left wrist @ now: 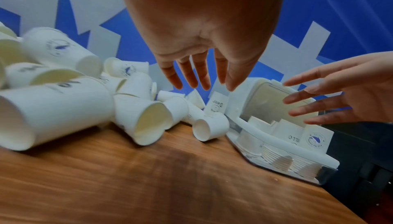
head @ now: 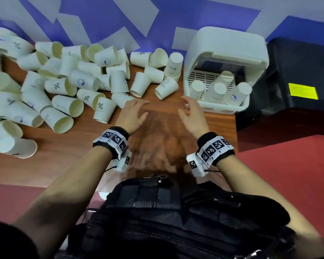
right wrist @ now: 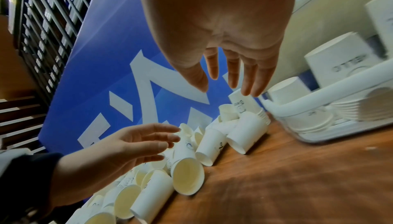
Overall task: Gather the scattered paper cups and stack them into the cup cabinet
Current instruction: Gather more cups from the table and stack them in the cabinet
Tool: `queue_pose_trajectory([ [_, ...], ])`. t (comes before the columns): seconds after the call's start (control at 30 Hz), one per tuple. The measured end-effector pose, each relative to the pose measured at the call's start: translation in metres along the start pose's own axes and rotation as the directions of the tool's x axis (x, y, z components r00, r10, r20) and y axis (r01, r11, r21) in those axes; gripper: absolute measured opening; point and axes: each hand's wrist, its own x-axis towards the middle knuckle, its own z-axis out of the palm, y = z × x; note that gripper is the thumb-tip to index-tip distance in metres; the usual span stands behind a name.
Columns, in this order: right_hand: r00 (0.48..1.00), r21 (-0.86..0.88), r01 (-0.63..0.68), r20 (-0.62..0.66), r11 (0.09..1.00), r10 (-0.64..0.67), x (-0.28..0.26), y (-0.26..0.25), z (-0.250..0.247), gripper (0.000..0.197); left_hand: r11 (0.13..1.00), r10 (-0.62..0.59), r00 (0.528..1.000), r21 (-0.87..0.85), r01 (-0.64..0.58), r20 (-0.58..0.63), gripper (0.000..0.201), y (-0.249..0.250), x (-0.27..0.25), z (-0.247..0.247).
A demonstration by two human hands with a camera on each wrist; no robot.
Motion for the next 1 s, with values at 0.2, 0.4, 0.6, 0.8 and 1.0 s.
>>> queue_pose_trajectory([
  [0.2,0.999,0.023,0.023,0.039,0.999,-0.024,-0.001,-0.062,0.074,0.049,1.000,0.019,1.000,0.009,-0.019,-0.015,0.039,-0.059,-0.027,-0.065],
  [0.4,0.989,0.057,0.049,0.138,0.997,-0.056,0.002,-0.128,0.160,0.046,0.997,-0.068,0.996,0.037,0.070,-0.062,0.039,-0.139,-0.063,-0.134],
  [0.6,0.945,-0.019,0.155,0.295,0.988,-0.142,0.004,-0.183,0.242,0.045,0.977,-0.192,0.974,0.067,0.201,-0.119,0.039,-0.213,-0.116,-0.188],
  [0.8,0.888,-0.120,0.253,0.423,0.960,-0.181,0.011,-0.212,0.309,0.047,0.925,-0.368,0.928,0.084,0.371,-0.053,0.050,-0.266,-0.169,-0.211],
  [1.0,0.869,-0.243,0.299,0.468,0.923,-0.159,0.017,-0.223,0.353,0.051,0.886,-0.464,0.884,0.060,0.461,0.064,0.065,-0.286,-0.197,-0.208],
])
